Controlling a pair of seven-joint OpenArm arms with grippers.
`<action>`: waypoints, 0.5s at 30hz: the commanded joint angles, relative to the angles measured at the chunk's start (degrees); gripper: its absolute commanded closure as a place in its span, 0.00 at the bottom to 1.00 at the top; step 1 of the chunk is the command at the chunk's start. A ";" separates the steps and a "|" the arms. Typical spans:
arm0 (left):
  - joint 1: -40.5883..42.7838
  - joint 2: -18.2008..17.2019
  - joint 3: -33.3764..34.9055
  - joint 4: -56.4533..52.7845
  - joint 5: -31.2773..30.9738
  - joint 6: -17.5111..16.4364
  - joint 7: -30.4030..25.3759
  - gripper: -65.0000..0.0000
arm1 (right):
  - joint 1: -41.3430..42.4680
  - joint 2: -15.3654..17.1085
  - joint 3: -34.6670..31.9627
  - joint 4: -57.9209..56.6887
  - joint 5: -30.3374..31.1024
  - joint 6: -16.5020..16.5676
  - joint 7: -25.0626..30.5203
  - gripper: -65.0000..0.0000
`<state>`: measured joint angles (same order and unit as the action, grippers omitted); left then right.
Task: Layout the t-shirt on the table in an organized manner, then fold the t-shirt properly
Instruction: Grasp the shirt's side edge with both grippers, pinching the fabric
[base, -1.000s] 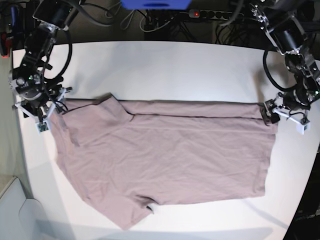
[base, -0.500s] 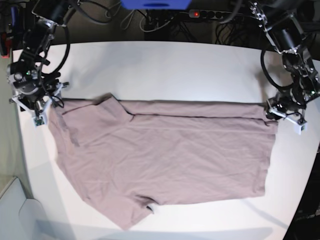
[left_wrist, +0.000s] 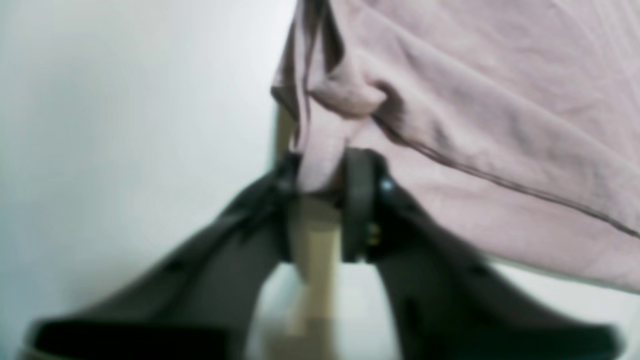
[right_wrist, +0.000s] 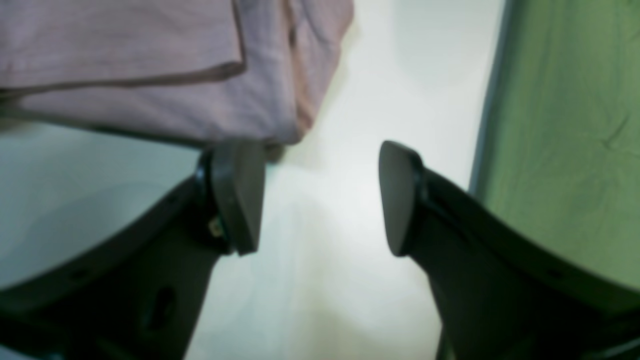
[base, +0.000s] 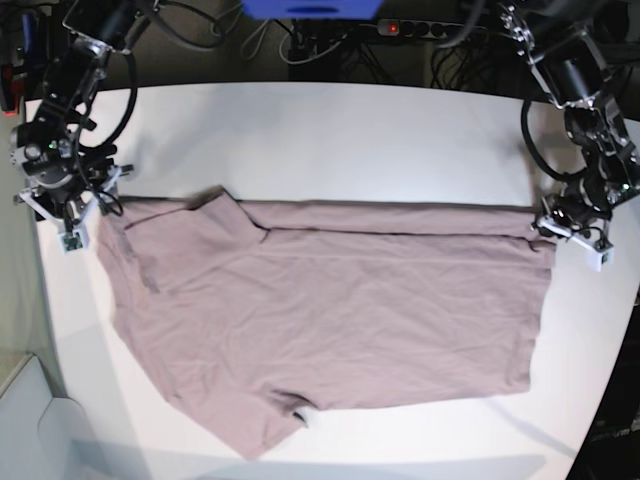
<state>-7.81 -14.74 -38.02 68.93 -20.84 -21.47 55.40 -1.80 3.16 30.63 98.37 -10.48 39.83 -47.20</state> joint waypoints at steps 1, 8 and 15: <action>-1.02 -1.13 -0.09 0.83 -0.57 -0.02 -0.85 1.00 | 0.70 0.67 0.00 1.11 0.41 0.17 1.00 0.44; -1.02 -1.04 -0.09 0.92 -0.57 -0.11 -0.58 1.00 | 0.62 0.58 0.00 1.11 0.33 0.17 0.74 0.43; -0.49 -0.95 -0.27 1.54 -1.01 -0.37 -0.23 1.00 | 0.53 0.49 0.00 0.75 0.33 0.17 0.74 0.39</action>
<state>-7.38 -14.72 -38.09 69.32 -21.19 -21.67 55.88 -1.83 3.14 30.59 98.35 -10.48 39.83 -47.40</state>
